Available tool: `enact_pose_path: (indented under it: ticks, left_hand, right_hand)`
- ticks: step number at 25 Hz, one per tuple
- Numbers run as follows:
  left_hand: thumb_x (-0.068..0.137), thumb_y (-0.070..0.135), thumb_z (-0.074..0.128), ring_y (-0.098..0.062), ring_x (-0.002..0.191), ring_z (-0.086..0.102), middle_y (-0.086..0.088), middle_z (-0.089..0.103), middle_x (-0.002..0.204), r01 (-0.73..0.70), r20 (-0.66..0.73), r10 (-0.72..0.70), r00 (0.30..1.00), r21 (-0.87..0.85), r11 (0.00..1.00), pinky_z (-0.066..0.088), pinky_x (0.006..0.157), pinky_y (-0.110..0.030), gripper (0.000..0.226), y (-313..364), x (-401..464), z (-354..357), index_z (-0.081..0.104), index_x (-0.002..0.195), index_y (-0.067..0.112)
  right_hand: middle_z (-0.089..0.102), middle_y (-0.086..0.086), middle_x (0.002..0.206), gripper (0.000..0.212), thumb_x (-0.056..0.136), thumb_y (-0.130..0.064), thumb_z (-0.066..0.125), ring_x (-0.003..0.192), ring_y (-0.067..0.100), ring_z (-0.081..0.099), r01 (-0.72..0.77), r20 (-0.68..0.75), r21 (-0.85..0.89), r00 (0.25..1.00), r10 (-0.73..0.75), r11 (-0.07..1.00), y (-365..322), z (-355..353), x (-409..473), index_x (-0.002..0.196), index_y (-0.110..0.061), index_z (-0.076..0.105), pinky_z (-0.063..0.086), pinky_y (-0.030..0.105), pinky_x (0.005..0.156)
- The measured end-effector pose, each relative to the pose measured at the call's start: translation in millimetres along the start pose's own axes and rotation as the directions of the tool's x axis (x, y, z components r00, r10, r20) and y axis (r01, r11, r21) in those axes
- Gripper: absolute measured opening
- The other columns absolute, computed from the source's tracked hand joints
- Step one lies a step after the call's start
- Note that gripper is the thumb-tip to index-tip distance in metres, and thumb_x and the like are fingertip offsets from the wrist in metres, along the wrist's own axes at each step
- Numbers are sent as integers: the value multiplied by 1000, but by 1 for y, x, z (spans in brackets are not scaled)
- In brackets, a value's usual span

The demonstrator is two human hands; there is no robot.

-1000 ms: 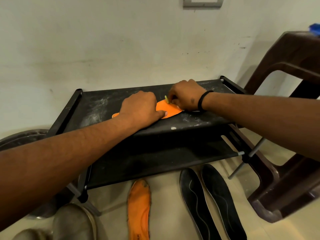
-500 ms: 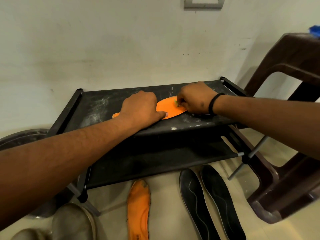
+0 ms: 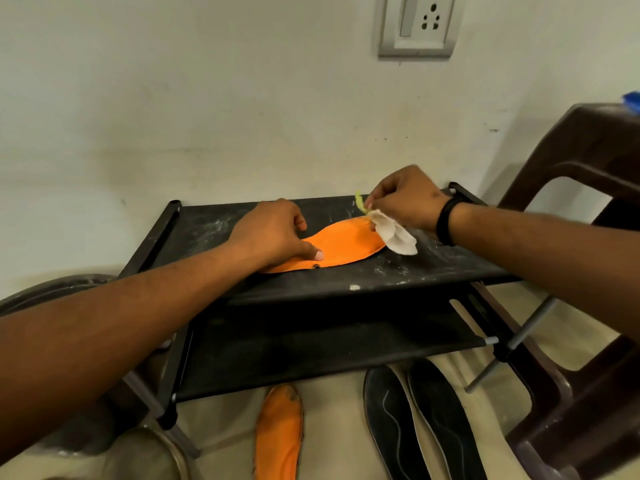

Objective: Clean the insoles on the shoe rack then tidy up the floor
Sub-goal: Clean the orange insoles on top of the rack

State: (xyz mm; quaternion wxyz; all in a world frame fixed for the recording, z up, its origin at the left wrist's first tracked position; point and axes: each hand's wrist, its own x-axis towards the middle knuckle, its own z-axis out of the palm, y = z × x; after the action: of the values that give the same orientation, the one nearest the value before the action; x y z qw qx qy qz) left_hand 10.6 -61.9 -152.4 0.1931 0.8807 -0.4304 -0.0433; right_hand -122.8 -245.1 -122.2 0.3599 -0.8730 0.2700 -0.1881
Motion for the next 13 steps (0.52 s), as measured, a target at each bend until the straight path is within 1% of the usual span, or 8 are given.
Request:
enact_pose_path:
  ticks: [2, 4, 5, 7, 9, 11, 13]
  left_hand:
    - [64, 48, 90, -17, 92, 66, 5, 68, 95, 15, 53, -13, 998, -33, 999, 56, 83, -37, 54, 7, 7, -3, 73, 106, 17]
    - [68, 41, 90, -17, 86, 67, 1, 73, 91, 35, 117, -26, 993, -75, 997, 54, 74, -32, 40, 12, 13, -9, 78, 94, 14]
    - [70, 39, 89, -19, 84, 67, -2, 74, 88, 47, 126, -34, 992, -104, 994, 53, 70, -32, 33, 15, 15, -13, 79, 88, 14]
    - [72, 41, 87, -19, 81, 67, -5, 75, 85, 65, 81, -52, 995, -168, 984, 52, 67, -36, 31, 23, 13, -25, 80, 82, 13]
    - [76, 41, 84, -17, 73, 62, -9, 75, 83, 56, 1, -58, 998, -217, 974, 46, 62, -33, 34, 38, 4, -45, 81, 84, 9]
    - [80, 37, 81, -20, 68, 56, -15, 72, 80, 68, -75, -94, 993, -298, 952, 43, 62, -33, 37, 55, -11, -65, 77, 82, 1]
    - [80, 30, 81, -23, 63, 53, -15, 65, 67, 84, -132, -160, 978, -454, 887, 43, 63, -36, 35, 70, -28, -80, 70, 69, -1]
  right_hand:
    - [73, 3, 74, 20, 80, 1, 61, 81, 21, 71, 14, 51, -13, 999, -13, 1000, -8, 13, -5, 75, -10, 76, 61, 36, 74]
    - [72, 3, 73, 20, 79, 0, 62, 80, 19, 70, 28, 56, -38, 998, -25, 999, -19, 18, -12, 73, -13, 76, 61, 34, 73]
    - [72, 2, 72, 20, 78, 0, 62, 77, 16, 69, 40, 65, -56, 997, -37, 998, -27, 20, -16, 73, -13, 76, 60, 31, 69]
    - [69, -3, 69, 17, 79, -2, 63, 71, 10, 65, 87, 38, -82, 996, -84, 993, -47, 15, -24, 76, -11, 77, 52, 23, 60]
    - [69, -1, 73, 14, 79, -4, 63, 72, 10, 62, 124, -47, -71, 991, -127, 990, -72, 0, -35, 80, -8, 77, 44, 18, 56]
    - [72, 4, 82, 14, 79, -4, 62, 77, 13, 63, 151, -136, -35, 979, -154, 988, -95, -20, -48, 81, -6, 76, 47, 21, 60]
    - [73, 7, 85, 14, 78, -5, 62, 81, 16, 67, 143, -224, 40, 966, -130, 989, -107, -36, -58, 80, -3, 76, 54, 27, 65]
